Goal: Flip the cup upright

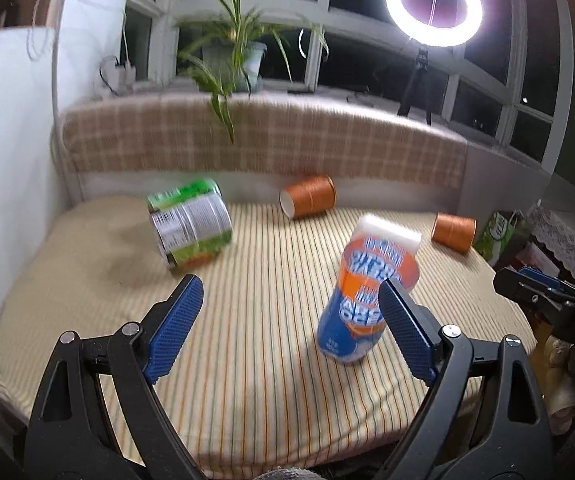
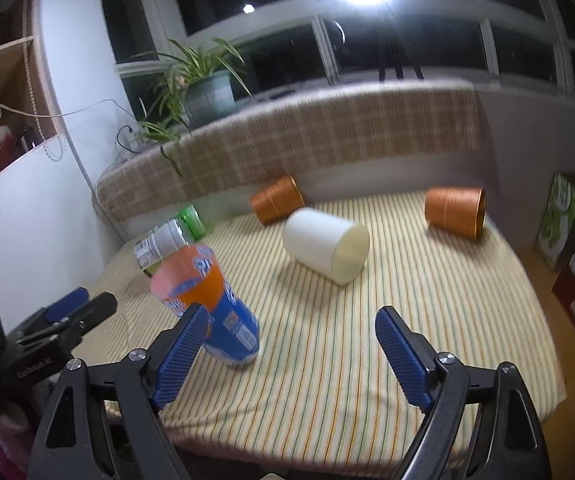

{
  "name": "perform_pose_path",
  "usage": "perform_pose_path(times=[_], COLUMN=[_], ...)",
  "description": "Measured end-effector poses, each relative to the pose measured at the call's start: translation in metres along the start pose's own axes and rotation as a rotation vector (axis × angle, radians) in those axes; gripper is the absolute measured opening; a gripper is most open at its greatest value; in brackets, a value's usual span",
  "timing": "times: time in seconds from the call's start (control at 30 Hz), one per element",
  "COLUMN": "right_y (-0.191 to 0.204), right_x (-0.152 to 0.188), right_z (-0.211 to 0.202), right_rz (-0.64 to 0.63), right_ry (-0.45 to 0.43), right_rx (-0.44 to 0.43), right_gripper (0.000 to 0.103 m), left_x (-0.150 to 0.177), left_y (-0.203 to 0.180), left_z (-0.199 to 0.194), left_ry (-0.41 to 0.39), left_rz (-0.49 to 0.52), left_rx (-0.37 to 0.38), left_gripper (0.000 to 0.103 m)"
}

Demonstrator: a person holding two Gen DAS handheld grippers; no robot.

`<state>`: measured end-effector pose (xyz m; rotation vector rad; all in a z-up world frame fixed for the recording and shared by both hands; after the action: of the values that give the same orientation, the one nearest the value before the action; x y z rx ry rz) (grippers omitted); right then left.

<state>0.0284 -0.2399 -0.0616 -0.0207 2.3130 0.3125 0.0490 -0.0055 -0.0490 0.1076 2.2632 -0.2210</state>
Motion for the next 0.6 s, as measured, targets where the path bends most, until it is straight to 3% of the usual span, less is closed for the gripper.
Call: perform_pose_path(times=[0.17, 0.23, 0.33, 0.6], right_y=[0.009, 0.011, 0.012, 0.007], right_x=[-0.007, -0.009, -0.01, -0.011], right_z=[-0.011, -0.014, -0.018, -0.027], right_rz=[-0.033, -0.033, -0.03, 0.003], right_ry=[-0.077, -0.102, -0.133, -0.192], right_rx=[0.029, 0.04, 0.055, 0.096], right_gripper=[0.101, 0.103, 0.103, 0.103], left_x=[-0.007, -0.009, -0.011, -0.014], left_y=[-0.007, -0.01, -0.012, -0.01], left_z=[-0.019, -0.027, -0.038, -0.047], left_ry=[-0.062, -0.098, -0.148, -0.167], left_rz=[0.026, 0.037, 0.046, 0.024], left_rx=[-0.025, -0.04, -0.065, -0.079], left_gripper=[0.093, 0.102, 0.103, 0.103])
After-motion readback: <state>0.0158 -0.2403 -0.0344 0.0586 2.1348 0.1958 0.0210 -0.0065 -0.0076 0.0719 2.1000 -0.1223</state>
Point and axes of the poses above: each gripper's, at about its wrist camera, not at the fingertips, and z roughly the way its jaws point, y to its left, x to its underside, the point moved 3 cm from there along z, roughly the way its jaws point, and after that the axes turned 8 degrees about y, right-handed, at the moved point
